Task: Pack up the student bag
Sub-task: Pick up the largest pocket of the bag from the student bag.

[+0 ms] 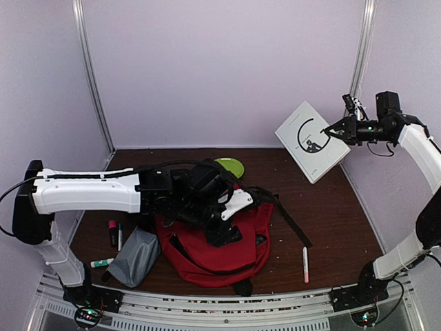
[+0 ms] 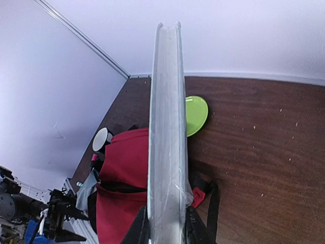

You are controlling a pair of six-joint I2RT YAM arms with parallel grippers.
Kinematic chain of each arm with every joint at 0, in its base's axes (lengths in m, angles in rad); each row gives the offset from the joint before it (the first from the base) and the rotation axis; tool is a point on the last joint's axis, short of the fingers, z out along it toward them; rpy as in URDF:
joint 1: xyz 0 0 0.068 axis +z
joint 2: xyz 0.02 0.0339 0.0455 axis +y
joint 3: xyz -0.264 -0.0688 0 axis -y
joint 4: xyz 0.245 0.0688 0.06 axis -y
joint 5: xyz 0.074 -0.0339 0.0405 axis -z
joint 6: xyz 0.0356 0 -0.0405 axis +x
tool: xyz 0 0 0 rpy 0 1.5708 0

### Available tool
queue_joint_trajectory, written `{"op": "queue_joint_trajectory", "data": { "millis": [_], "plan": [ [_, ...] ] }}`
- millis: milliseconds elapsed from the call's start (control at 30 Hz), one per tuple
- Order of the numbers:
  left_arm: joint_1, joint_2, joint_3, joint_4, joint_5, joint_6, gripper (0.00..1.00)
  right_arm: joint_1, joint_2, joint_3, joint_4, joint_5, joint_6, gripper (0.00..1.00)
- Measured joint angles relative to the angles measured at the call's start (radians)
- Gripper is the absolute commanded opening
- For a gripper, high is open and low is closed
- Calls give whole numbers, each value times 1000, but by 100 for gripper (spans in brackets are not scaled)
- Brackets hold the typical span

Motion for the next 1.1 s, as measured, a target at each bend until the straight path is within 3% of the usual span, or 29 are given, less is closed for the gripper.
{"op": "queue_joint_trajectory", "data": {
  "millis": [200, 433, 833, 967, 1033, 1100],
  "plan": [
    [-113, 1, 0, -27, -54, 9, 61, 32, -84, -163, 177, 98, 87, 0],
    [-192, 70, 18, -46, -89, 17, 64, 63, -209, -388, 171, 285, 95, 0],
    [-255, 275, 144, -117, -278, 73, 64, 64, -331, -390, 40, 313, 10, 0],
    [-274, 333, 188, -163, -430, 68, 57, 64, -332, -390, 15, 292, 3, 0],
    [-275, 336, 188, -180, -500, 64, 48, 64, -332, -390, -6, 277, -10, 0],
    [-270, 335, 191, -188, -556, 62, 32, 64, -332, -390, -32, 261, -16, 0]
  ]
}}
